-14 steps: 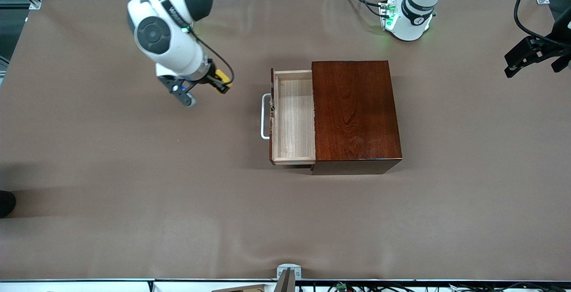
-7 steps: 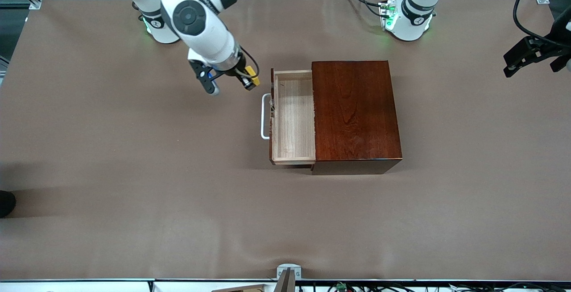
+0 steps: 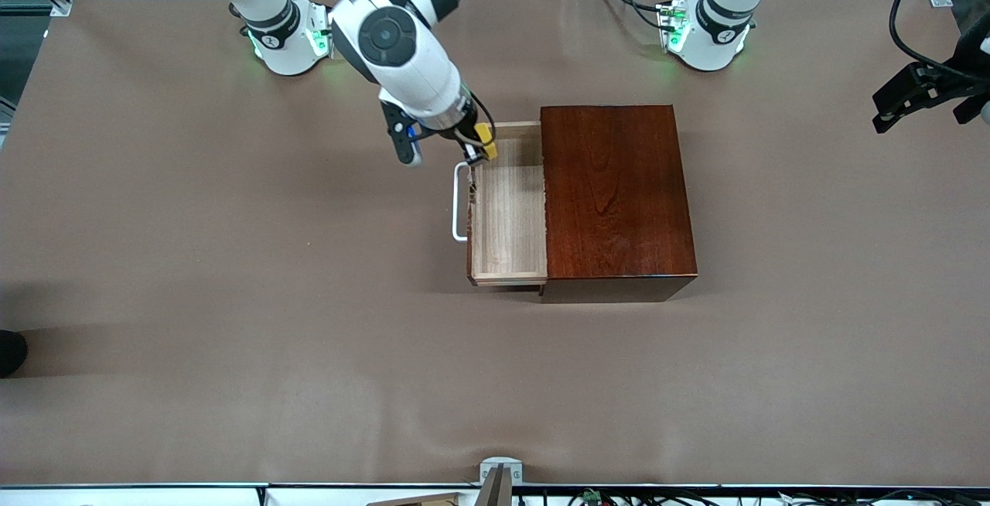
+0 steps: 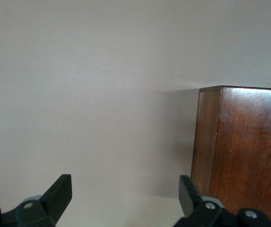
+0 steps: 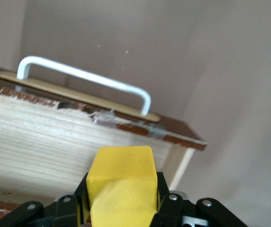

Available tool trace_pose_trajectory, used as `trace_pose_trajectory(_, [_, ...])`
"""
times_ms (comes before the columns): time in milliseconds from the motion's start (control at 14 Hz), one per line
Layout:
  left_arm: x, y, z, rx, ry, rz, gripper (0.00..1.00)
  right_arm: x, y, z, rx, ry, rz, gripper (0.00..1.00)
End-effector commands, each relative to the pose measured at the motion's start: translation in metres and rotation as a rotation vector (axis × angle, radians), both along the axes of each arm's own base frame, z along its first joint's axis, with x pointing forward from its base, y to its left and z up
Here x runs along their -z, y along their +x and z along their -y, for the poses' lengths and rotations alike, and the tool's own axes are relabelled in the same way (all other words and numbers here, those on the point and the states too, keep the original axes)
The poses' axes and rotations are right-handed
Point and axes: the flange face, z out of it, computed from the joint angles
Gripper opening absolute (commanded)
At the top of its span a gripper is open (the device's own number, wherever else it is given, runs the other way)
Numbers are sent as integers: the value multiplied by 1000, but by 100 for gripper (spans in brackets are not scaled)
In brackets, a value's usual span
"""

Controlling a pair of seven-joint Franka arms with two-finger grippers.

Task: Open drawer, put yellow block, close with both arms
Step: 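Lower the cube into the drawer and open the right gripper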

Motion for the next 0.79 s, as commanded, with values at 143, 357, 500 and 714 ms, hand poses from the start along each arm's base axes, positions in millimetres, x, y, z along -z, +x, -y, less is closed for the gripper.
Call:
trace_pose_trajectory(143, [-6,-6,-1,-1,-14,-1,100,24,15,-16,71,19,16,0])
trace_pose_trajectory(357, [-9,-8,0,-3,-15,6,100,43,19,-23,94,31,31,0])
trace_pose_trajectory(500, [-9,-7,5,5,-13,6,100,57,16,-28,93,14,27,0])
trace_pose_trajectory(714, [-5,-5,5,6,-10,0,100,75,18,-30,98,7,22,0])
